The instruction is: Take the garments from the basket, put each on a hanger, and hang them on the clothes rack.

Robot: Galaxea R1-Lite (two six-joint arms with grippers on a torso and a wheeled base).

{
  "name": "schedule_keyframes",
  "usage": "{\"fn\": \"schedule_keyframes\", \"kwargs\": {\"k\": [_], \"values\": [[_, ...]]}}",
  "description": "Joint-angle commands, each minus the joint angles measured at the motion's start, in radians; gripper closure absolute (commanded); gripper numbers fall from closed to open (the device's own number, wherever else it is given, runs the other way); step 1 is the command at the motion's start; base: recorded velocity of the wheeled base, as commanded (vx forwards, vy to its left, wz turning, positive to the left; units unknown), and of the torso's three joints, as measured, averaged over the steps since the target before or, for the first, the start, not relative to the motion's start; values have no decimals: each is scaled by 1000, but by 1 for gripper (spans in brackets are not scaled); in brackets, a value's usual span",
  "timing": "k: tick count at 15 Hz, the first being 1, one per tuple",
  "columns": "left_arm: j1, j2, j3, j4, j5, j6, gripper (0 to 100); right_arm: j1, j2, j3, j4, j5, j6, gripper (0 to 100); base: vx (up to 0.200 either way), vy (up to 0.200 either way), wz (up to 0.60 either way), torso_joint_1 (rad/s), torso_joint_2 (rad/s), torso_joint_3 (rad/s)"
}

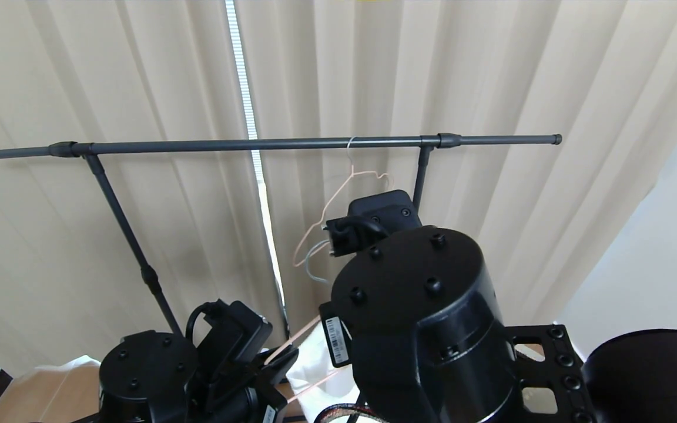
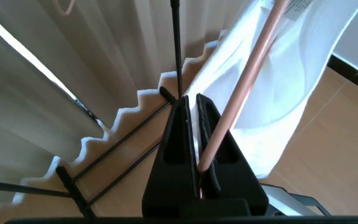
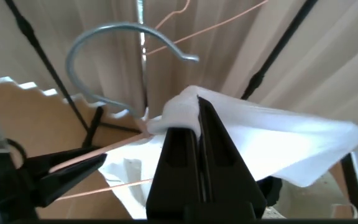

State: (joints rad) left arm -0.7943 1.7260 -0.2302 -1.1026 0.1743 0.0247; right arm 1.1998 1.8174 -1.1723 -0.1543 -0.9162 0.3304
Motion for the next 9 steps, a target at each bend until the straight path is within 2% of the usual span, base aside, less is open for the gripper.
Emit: {"fn": "schedule_keyframes", "kwargs": {"k": [1, 3, 9], "values": [[0, 0, 2, 0, 1, 0, 100, 29, -13, -10, -1, 48, 25, 100, 0, 0, 0, 0, 0, 0], [0, 0, 0, 0, 1, 0, 100, 38, -35, -13, 1, 99, 41, 100, 0, 0, 0, 0, 0, 0], [0, -16, 6, 0, 1, 0, 100, -32, -40, -10, 4, 94, 38, 100, 0, 0, 0, 0, 0, 0]]}}
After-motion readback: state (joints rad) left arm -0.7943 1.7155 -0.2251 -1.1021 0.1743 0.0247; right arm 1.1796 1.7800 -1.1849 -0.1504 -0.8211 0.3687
